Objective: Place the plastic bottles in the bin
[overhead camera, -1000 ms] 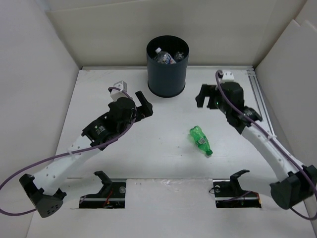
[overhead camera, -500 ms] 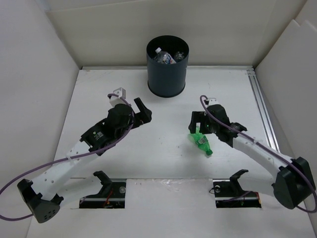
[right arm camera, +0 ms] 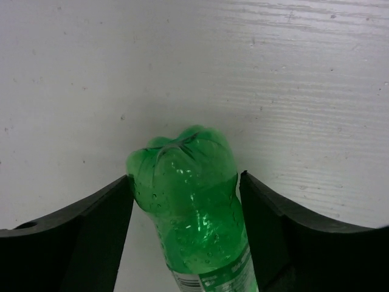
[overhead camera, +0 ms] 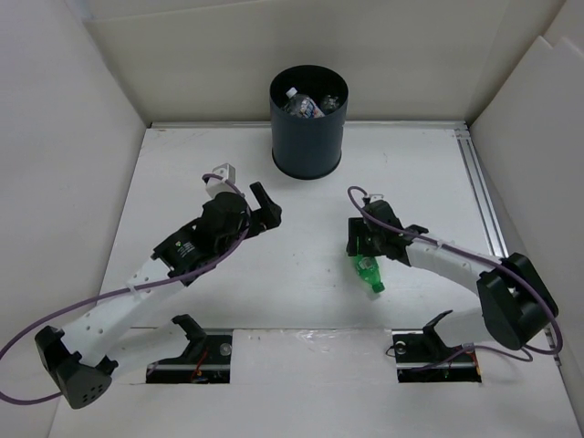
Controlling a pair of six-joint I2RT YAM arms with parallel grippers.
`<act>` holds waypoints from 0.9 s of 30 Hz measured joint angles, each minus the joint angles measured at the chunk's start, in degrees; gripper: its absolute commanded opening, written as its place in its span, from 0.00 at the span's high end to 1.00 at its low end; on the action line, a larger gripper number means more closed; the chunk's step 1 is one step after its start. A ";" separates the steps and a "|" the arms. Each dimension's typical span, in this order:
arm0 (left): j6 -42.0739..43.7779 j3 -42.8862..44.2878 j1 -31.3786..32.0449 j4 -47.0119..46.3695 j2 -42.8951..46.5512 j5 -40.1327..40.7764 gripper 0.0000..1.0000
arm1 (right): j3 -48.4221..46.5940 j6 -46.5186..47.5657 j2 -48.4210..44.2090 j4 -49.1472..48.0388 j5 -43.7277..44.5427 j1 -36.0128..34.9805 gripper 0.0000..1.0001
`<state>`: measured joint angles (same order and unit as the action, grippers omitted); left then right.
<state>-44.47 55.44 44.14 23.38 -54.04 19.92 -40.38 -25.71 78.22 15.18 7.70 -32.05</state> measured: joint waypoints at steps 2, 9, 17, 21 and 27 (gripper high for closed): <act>0.00 -0.20 0.00 0.00 -0.48 0.00 0.00 | -0.07 -0.11 0.48 -0.44 0.04 -0.46 0.43; 0.00 -1.14 0.00 -0.07 -2.67 -0.31 0.00 | -0.15 -0.24 0.98 -1.64 -1.09 -0.68 0.92; 0.00 -2.58 0.00 -1.09 -2.69 -2.47 0.00 | -0.04 -2.08 -0.96 -2.58 -5.40 -1.33 1.00; 0.31 -4.15 0.00 -4.07 -2.34 -5.22 0.00 | -0.11 -3.91 -7.23 -3.17 -6.62 -1.79 1.00; 4.52 -10.82 -0.02 -15.26 -0.87 -16.57 0.00 | -2.43 -7.61 -15.74 -5.03 -8.22 -0.59 1.00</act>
<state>-39.94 44.62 44.12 8.12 -54.92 3.36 -42.81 -33.32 62.48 10.15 -0.51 -32.64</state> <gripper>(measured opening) 0.997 0.670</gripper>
